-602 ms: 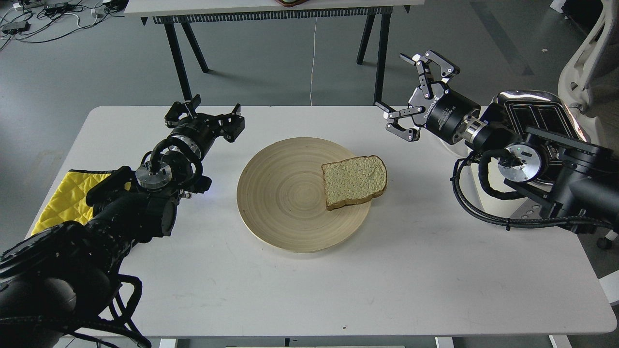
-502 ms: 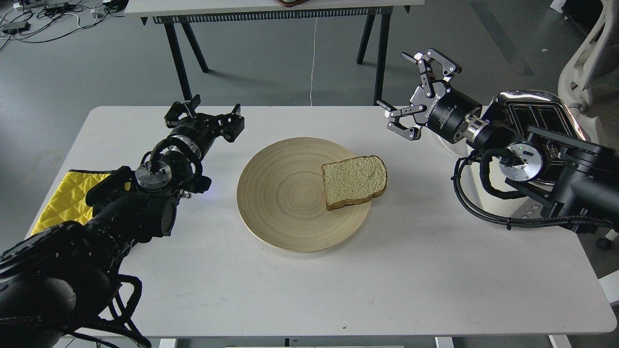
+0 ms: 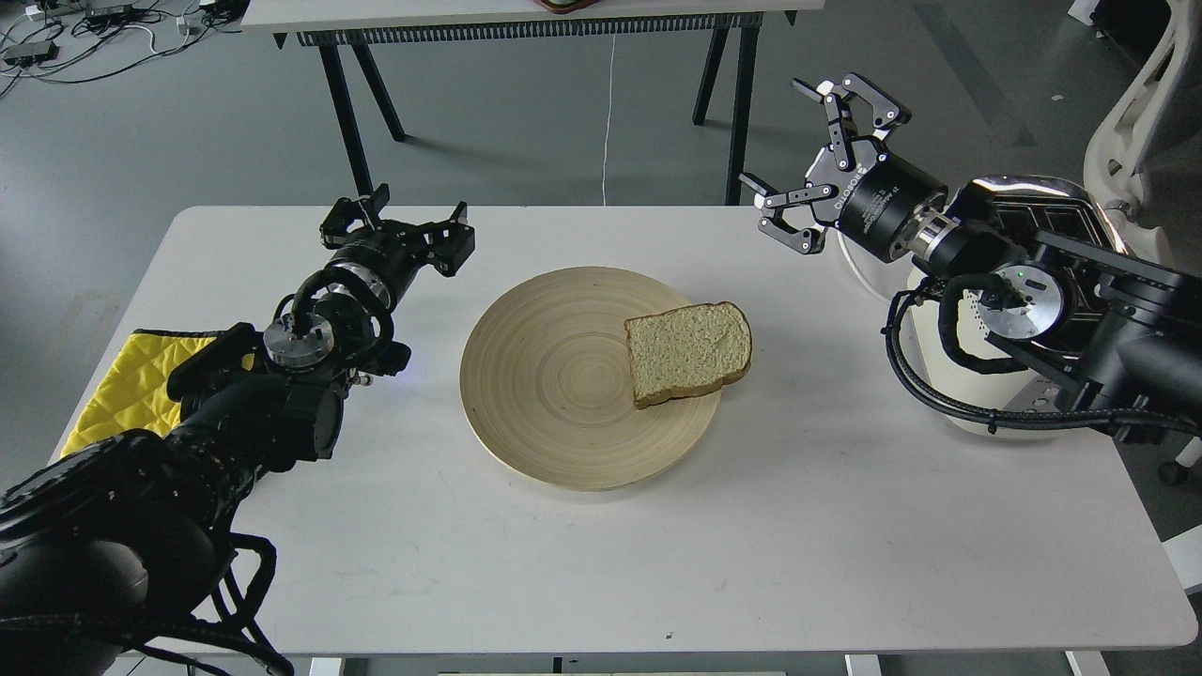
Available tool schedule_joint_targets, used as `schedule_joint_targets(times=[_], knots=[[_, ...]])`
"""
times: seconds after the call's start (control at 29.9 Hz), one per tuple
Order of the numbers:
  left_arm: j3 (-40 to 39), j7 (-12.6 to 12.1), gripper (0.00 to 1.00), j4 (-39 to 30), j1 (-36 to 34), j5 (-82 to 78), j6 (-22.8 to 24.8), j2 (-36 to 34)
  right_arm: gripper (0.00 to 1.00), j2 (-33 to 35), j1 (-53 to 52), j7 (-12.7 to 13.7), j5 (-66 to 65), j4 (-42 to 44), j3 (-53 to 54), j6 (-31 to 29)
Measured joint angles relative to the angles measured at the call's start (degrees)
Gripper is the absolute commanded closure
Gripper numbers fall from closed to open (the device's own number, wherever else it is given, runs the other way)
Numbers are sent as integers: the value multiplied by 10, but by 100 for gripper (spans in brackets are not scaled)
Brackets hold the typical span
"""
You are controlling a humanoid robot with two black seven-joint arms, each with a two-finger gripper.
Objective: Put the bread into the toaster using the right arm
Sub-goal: 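Move the right gripper down toward the bread slice on the plate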
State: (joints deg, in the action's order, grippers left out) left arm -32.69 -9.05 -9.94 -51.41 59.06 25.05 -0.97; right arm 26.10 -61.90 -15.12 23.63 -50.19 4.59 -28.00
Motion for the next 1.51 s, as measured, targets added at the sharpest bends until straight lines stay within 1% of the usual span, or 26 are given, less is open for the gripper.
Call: schedule_joint_targets(times=[0.17,0.23,0.3,0.43,0.57,0.77,0.94,1.14,1.34,1.51], knots=[[0,0,0,0,0,0,0,0,1,9,-7,0,-22,2,1,0],[0,0,0,0,0,0,0,0,1,16,-10,0,-49,-2,1,13],[0,0,0,0,0,0,0,0,1,18,-16,1,-80,-8,2,46],[0,0,0,0,0,0,0,0,1,21,-24,1,-144,-27,-3,135],[0,0,0,0,0,0,0,0,1,19,-28,1,-200,-35,-18,203],[0,0,0,0,0,0,0,0,1,-4,-49,12,-260,-36,-118,314],[0,0,0,0,0,0,0,1,1,-12,-64,33,-276,-46,-197,375],[0,0,0,0,0,0,0,1,2,-34,-60,53,-319,-48,-229,414],[0,0,0,0,0,0,0,1,3,-65,-41,60,-335,-48,-238,436],[0,0,0,0,0,0,0,1,6,-90,-33,80,-346,-48,-261,466]])
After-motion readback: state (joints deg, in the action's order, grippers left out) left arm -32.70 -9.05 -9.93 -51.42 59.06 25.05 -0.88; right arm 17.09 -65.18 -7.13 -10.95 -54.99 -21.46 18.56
